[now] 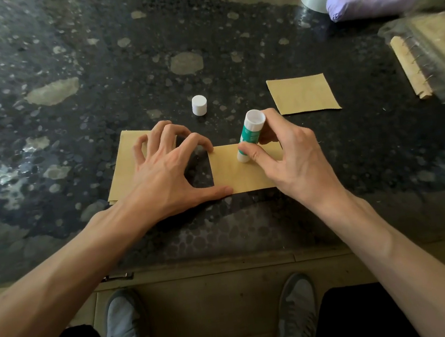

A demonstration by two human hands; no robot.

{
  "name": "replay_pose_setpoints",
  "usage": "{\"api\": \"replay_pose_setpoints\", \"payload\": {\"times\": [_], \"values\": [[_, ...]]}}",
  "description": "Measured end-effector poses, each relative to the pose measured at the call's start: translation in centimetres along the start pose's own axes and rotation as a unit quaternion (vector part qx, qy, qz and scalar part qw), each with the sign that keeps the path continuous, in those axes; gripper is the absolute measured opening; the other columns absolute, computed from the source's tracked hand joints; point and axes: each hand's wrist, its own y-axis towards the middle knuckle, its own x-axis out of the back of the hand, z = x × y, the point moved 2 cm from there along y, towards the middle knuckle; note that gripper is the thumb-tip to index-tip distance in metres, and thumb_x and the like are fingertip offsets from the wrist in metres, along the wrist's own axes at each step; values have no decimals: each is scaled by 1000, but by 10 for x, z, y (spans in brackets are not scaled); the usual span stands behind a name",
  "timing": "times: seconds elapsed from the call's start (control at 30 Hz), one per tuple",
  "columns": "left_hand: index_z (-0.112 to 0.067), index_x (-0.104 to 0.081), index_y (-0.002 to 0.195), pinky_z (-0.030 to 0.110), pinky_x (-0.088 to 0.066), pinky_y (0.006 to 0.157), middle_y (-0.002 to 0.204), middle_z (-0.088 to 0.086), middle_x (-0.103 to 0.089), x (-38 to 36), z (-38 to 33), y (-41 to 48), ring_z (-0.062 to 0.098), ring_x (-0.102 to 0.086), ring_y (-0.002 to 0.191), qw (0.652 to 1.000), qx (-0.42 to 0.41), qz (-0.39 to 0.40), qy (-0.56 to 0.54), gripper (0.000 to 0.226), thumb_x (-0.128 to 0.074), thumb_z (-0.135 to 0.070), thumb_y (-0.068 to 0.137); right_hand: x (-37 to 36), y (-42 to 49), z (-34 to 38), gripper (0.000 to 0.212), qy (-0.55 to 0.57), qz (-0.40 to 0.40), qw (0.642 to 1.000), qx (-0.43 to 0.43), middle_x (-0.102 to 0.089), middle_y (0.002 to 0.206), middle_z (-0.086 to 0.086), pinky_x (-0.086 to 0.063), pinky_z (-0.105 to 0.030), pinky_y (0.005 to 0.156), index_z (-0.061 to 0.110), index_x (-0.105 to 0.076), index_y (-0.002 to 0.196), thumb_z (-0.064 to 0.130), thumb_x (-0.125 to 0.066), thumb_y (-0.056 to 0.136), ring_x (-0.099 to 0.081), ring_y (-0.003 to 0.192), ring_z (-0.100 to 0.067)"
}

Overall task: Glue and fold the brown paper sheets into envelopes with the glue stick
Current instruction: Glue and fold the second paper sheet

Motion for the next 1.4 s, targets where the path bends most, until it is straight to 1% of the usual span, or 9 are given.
{"api": "replay_pose_setpoints", "payload": {"times": [0.07, 0.27, 0.5, 0.73, 0.87, 1.0, 1.13, 1.27, 1.4], "values": [[-48, -51, 122, 49, -12, 119, 132, -11, -36, 0, 0, 0, 17, -18, 147, 1000, -1, -1, -1, 82, -52, -99, 59, 1, 1, 0, 35, -8, 1, 1000, 2, -66, 109, 8, -46, -6, 80, 19, -56, 120, 43, -70, 99, -62, 97, -7], [-47, -51, 123, 49, -11, 120, 132, -10, -37, 0, 1, 0, 17, -18, 147, 1000, -3, -3, -1, 82, -53, -99, 59, 7, 0, 1, 31, -11, 17, 1000, -1, -59, 105, 14, -41, -3, 77, 19, -55, 119, 38, -70, 98, -58, 94, -3], [-45, -53, 123, 47, -11, 119, 131, -11, -37, 1, -1, 0, 16, -19, 146, 1000, 2, -6, -3, 85, -50, -100, 57, 10, 0, -2, 33, -13, 46, 999, -13, -57, 108, 16, -38, 5, 79, 19, -55, 129, 20, -70, 99, -54, 97, -1], [-48, -51, 124, 48, -11, 120, 134, -11, -35, 1, -1, 1, 17, -16, 147, 1000, 5, 6, -1, 86, -49, -101, 56, 13, -2, -3, 33, -28, 26, 999, -9, -56, 104, 14, -36, 3, 74, 16, -56, 124, 32, -71, 99, -52, 80, 2], [-47, -51, 124, 48, -10, 120, 133, -11, -35, 1, 0, 0, 16, -17, 147, 1000, 4, 7, -3, 87, -49, -101, 56, 14, -4, -3, 33, -41, 4, 999, -9, -58, 105, 12, -39, -1, 73, 17, -57, 117, 40, -70, 98, -56, 91, -3], [-47, -50, 124, 49, -11, 120, 134, -11, -35, 1, 1, 1, 17, -16, 147, 1000, 1, 9, -1, 85, -50, -101, 58, 15, -5, -5, 31, -42, -5, 999, -8, -60, 104, 11, -41, -3, 74, 17, -56, 113, 40, -70, 98, -58, 93, -3], [-47, -51, 124, 49, -11, 120, 134, -11, -36, 1, 0, 1, 17, -17, 147, 1000, 2, 8, -1, 86, -49, -101, 57, 18, -6, -7, 32, -39, -4, 999, -15, -60, 107, 11, -42, -9, 79, 16, -57, 115, 39, -71, 98, -59, 95, -4], [-47, -51, 123, 48, -12, 119, 133, -11, -36, 2, -1, 0, 17, -17, 146, 1000, 3, 7, -2, 86, -48, -100, 57, 20, -8, -11, 32, -35, -4, 999, -19, -61, 105, 10, -42, -3, 74, 15, -57, 116, 38, -71, 98, -60, 92, -5], [-47, -51, 124, 48, -11, 119, 135, -10, -36, 3, -2, 0, 17, -16, 147, 1000, 5, 11, -5, 86, -46, -101, 56, 21, -10, -13, 34, -37, -4, 999, -17, -65, 108, 6, -42, -3, 76, 15, -57, 119, 38, -71, 98, -60, 93, -5]]}}
